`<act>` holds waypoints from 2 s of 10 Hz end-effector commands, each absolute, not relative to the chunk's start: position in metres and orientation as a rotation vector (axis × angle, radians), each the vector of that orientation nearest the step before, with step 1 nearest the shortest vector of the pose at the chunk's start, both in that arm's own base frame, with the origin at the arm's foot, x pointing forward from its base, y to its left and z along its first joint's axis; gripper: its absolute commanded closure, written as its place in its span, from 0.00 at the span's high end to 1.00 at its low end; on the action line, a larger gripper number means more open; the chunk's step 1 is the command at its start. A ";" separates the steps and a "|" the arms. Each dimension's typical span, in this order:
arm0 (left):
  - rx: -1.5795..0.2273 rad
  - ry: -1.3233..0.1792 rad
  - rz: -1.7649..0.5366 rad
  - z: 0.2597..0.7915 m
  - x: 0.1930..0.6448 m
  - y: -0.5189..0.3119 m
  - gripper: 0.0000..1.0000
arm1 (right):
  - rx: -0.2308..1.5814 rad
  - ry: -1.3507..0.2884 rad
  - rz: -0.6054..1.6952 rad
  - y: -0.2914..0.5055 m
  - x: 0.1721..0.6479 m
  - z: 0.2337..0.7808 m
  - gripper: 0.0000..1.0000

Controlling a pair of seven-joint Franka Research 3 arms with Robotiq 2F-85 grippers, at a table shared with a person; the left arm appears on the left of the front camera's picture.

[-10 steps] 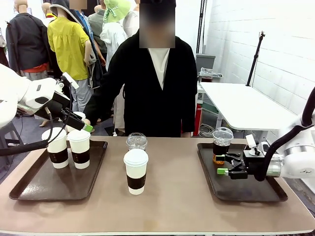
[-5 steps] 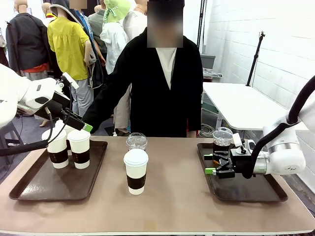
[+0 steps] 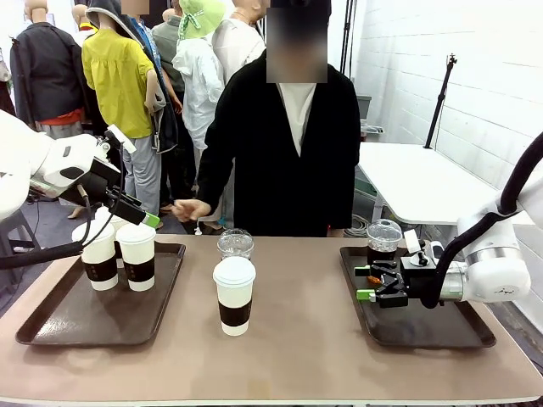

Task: Distribute the coffee onto the tray.
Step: Pick up another iced Americano from the middle of the table and place it on the right Handle tray.

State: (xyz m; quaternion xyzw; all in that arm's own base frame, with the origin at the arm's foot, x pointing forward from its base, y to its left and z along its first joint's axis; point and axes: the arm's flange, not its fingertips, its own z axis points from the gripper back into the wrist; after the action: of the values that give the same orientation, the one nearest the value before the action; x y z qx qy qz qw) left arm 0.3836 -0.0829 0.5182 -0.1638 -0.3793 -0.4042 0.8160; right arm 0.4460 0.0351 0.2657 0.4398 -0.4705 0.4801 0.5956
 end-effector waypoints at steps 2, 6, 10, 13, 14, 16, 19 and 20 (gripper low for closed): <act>-0.359 -0.811 -0.879 0.516 0.387 -0.080 1.00 | 1.032 -1.088 1.122 0.035 0.444 0.265 1.00; -0.359 -0.811 -0.879 0.516 0.387 -0.080 1.00 | 1.017 -1.090 1.119 0.058 0.452 0.262 1.00; -0.359 -0.811 -0.879 0.516 0.387 -0.080 1.00 | 0.990 -1.101 1.111 0.084 0.452 0.264 1.00; -0.359 -0.811 -0.879 0.516 0.387 -0.080 1.00 | 0.987 -1.083 1.132 0.107 0.459 0.266 1.00; -0.359 -0.811 -0.879 0.516 0.387 -0.080 1.00 | 1.006 -1.064 1.154 0.113 0.465 0.267 1.00; -0.359 -0.811 -0.879 0.516 0.387 -0.080 1.00 | 1.021 -1.045 1.197 0.129 0.478 0.272 1.00; -0.359 -0.811 -0.879 0.516 0.387 -0.080 1.00 | 1.034 -1.017 1.245 0.154 0.491 0.276 1.00; -0.359 -0.811 -0.879 0.516 0.387 -0.080 1.00 | 1.049 -1.003 1.258 0.160 0.495 0.275 1.00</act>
State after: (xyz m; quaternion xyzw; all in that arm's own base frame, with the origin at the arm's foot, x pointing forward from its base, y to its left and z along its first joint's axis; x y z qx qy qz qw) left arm 0.3834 -0.0831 0.5184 -0.1633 -0.3792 -0.4046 0.8160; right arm 0.4873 0.1563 0.2779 0.4442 -0.4459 0.5310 0.5673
